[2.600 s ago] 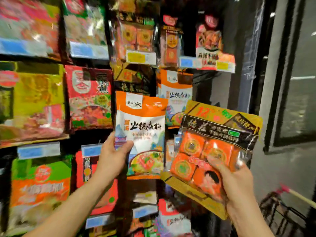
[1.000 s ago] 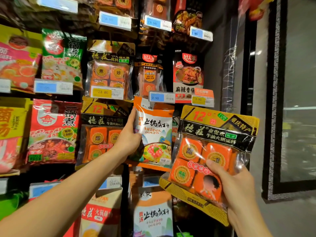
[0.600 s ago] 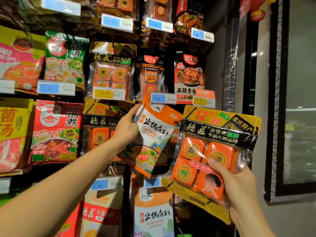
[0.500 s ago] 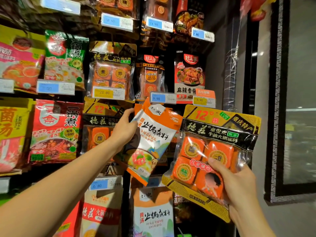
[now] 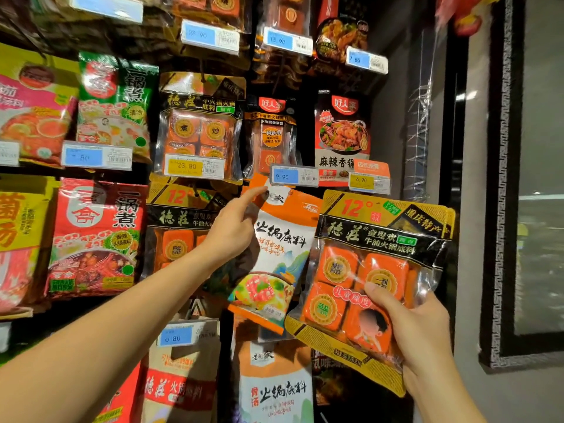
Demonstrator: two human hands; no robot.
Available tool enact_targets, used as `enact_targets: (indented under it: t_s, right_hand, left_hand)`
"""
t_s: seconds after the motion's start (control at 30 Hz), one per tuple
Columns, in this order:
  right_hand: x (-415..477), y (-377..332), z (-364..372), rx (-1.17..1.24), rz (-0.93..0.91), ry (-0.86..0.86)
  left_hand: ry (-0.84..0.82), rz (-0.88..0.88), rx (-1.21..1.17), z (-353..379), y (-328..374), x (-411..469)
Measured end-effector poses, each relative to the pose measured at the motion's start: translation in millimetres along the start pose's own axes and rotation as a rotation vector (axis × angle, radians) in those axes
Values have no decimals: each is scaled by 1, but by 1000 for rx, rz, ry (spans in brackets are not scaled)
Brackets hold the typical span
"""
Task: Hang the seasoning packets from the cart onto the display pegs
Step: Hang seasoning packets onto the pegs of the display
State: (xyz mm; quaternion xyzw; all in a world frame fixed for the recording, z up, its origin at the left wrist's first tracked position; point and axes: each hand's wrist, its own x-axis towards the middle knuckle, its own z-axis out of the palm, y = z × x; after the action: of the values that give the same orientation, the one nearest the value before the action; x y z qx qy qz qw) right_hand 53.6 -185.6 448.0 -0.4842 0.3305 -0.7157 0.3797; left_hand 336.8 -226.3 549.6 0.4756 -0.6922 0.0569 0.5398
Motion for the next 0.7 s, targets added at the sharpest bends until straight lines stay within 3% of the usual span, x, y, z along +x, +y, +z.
enact_targets:
  t_s: [0.37,0.7]
  right_hand:
    - [4,4,-2,0,3,9]
    - [4,7,-5,34,4,-3]
  left_hand:
    - [87,-124,100,16,-4,32]
    - [47,-273,307,38,-32,53]
